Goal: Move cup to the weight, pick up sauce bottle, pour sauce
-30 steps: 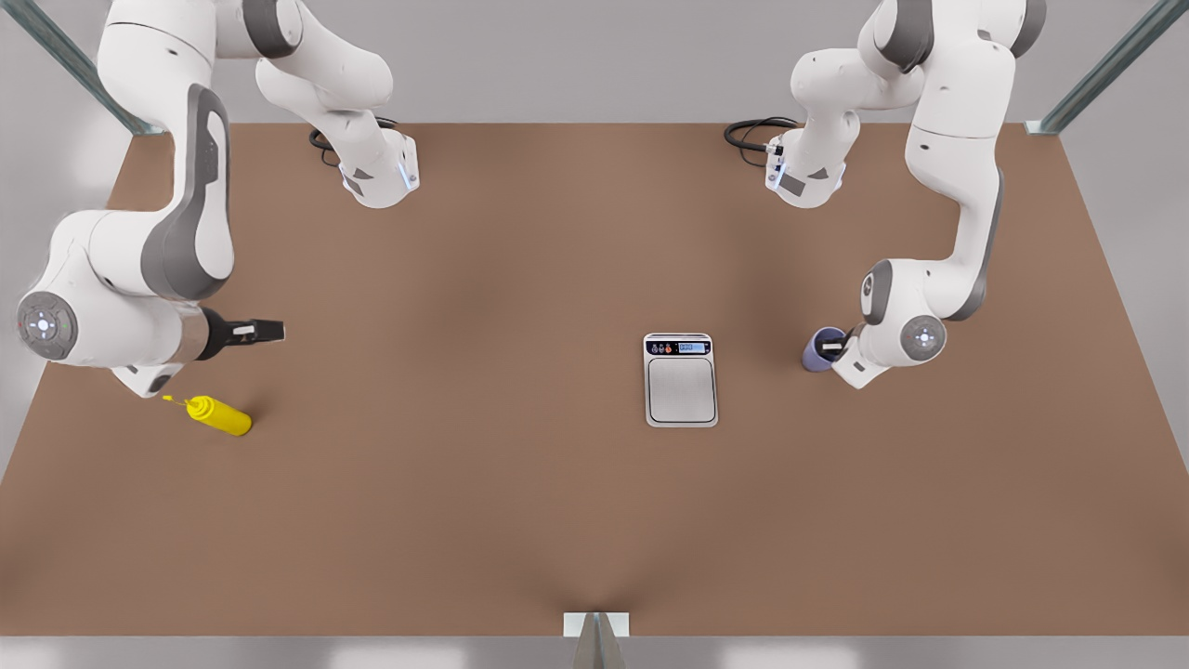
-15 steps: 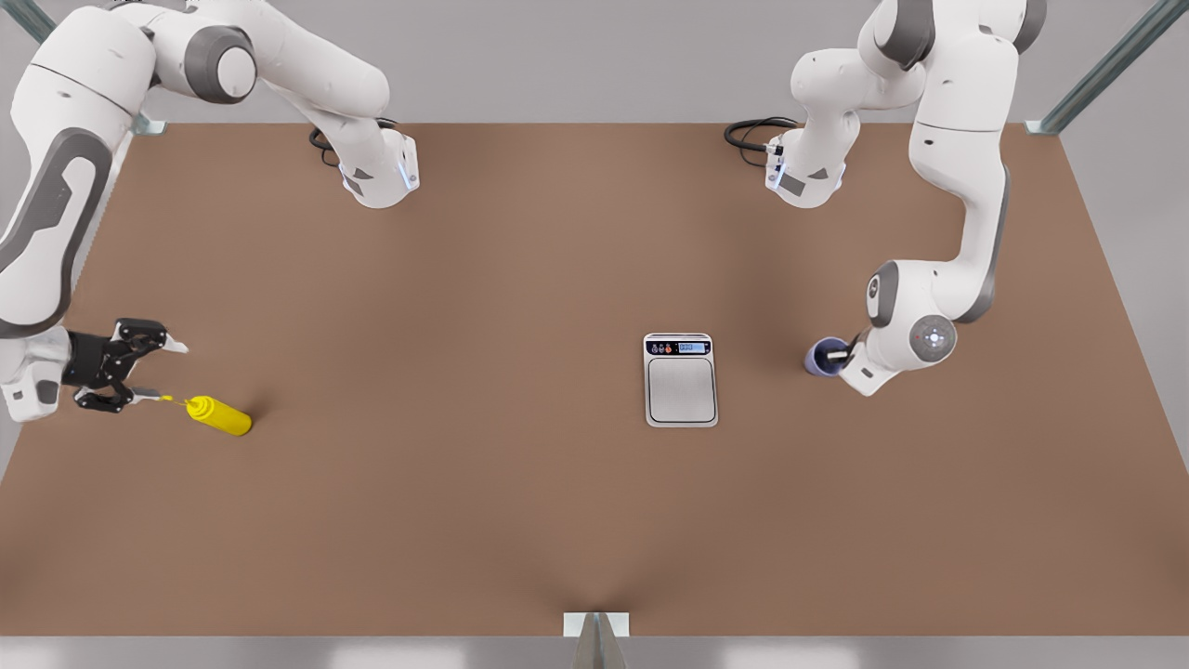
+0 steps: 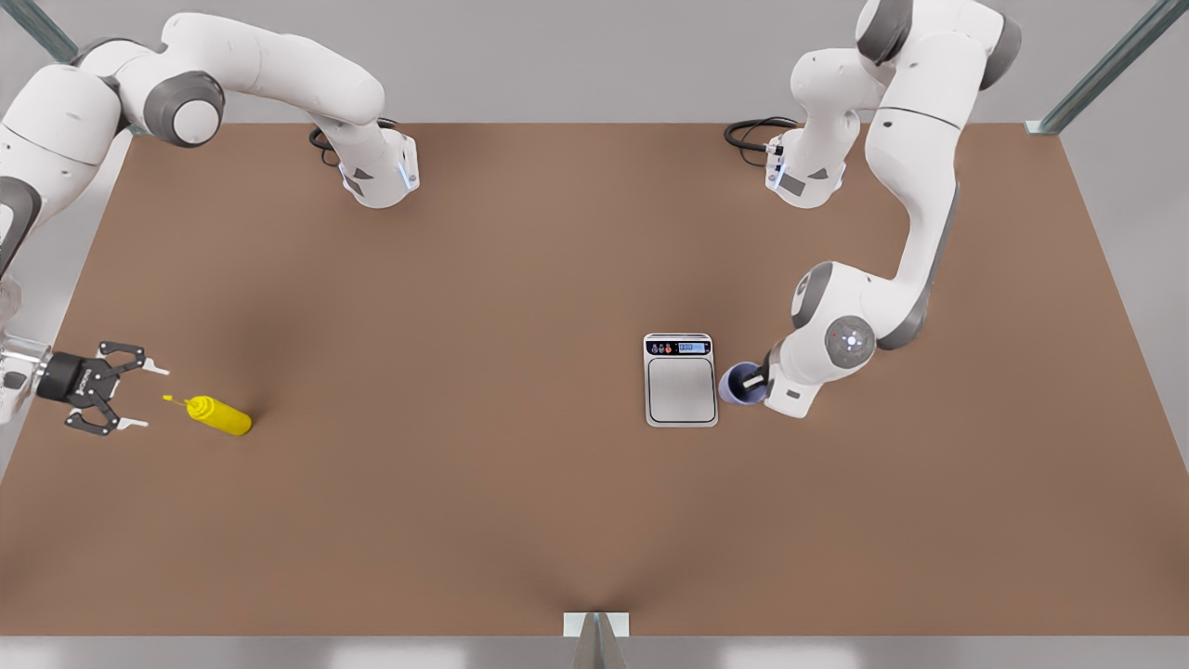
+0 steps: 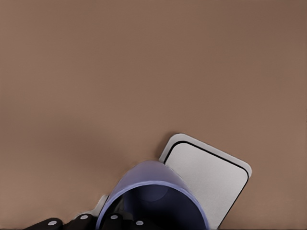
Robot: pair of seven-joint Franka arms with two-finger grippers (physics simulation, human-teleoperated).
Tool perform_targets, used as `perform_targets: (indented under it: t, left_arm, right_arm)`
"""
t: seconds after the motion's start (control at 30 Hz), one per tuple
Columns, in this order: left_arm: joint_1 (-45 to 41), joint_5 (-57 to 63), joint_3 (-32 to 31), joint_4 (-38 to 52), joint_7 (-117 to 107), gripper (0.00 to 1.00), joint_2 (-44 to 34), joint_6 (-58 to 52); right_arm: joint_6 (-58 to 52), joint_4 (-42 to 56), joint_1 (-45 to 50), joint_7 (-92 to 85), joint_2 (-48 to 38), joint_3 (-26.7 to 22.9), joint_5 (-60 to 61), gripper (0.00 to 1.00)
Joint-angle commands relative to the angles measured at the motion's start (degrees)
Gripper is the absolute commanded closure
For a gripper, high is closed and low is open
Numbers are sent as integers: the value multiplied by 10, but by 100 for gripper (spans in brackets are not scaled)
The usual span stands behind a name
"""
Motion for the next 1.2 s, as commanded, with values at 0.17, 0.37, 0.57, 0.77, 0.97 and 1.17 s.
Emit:
perform_targets:
  t: [0.17,0.37,0.57,0.77,0.97,1.17]
  left_arm:
    - [-31,-22,-2,1,-78,79,21,54]
    - [-56,-19,-3,1,-82,79,37,78]
    - [-58,-17,-2,1,-73,27,47,78]
    - [-58,-18,-2,2,-74,0,47,78]
    - [-58,-20,-2,12,-76,0,47,77]
    - [-58,-21,0,15,-76,0,38,71]
  right_arm:
    - [3,-1,-8,-27,23,0,30,0]
    - [-11,-1,-25,-50,44,0,26,0]
    - [-8,0,-36,-126,87,0,42,0]
    - [-10,1,-53,-150,121,0,50,0]
    - [-15,38,-59,-162,162,0,56,0]
    - [-7,47,-60,-182,191,0,81,0]
